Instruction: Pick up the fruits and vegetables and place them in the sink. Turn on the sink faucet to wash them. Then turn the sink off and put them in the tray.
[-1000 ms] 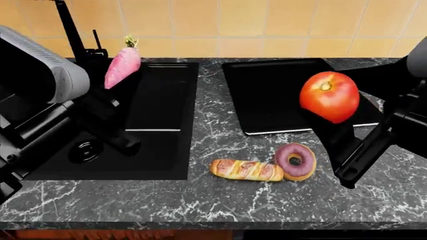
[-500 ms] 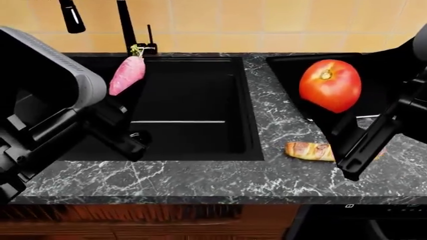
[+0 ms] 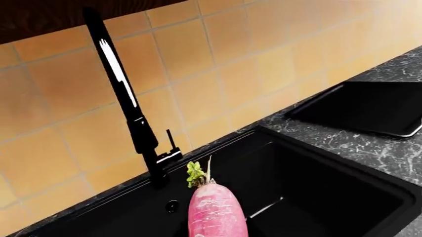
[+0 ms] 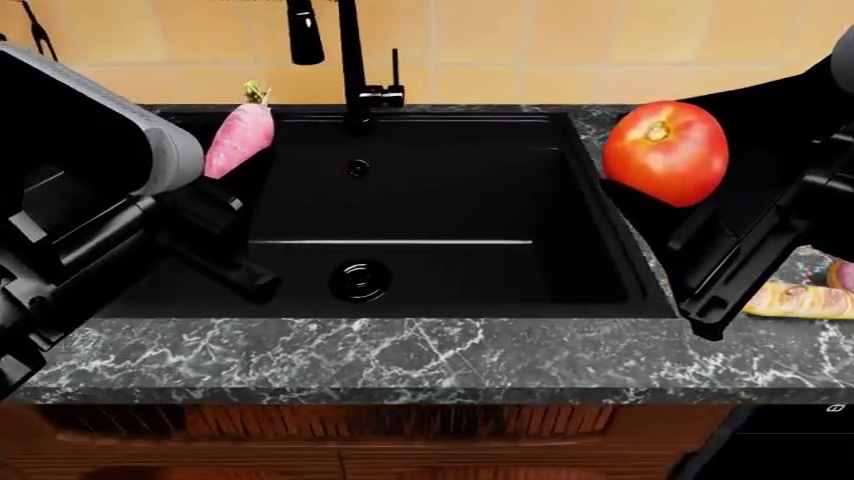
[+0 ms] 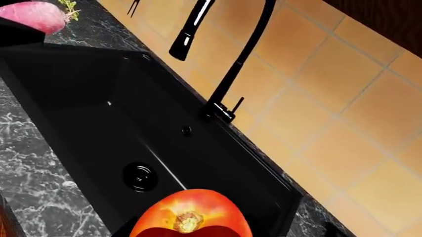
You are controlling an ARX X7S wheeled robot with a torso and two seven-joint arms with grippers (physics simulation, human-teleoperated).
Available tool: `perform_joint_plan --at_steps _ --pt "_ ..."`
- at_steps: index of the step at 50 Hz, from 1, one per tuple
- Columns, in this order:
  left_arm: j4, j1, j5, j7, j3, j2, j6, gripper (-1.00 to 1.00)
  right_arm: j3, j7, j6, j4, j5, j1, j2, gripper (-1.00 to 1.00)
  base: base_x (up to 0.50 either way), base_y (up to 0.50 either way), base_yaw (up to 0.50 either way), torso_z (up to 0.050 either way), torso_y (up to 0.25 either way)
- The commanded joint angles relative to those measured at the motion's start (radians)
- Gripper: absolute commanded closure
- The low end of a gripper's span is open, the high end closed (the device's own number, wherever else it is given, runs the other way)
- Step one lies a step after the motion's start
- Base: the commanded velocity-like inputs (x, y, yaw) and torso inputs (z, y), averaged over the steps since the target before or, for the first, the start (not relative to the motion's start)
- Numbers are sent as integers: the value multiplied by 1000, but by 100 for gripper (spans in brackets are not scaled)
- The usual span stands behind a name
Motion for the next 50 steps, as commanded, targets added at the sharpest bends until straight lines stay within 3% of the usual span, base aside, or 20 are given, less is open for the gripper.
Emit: perform_joint_plan --at_steps 1,19,43,50 --pt "-43 -23 37 14 4 -17 -6 100 -24 -16 -5 19 -10 31 3 100 0 500 0 0 0" --pt "-127 -206 -44 -11 77 8 -64 100 -139 -111 56 53 -53 165 -39 100 232 400 0 0 0" --pt "-176 -287 -5 38 154 51 -113 100 -288 -235 50 94 -165 287 -57 100 491 40 0 0 1" --pt "-180 -300 2 47 169 60 -117 100 -317 -243 38 105 -187 300 -63 100 42 0 0 0 1"
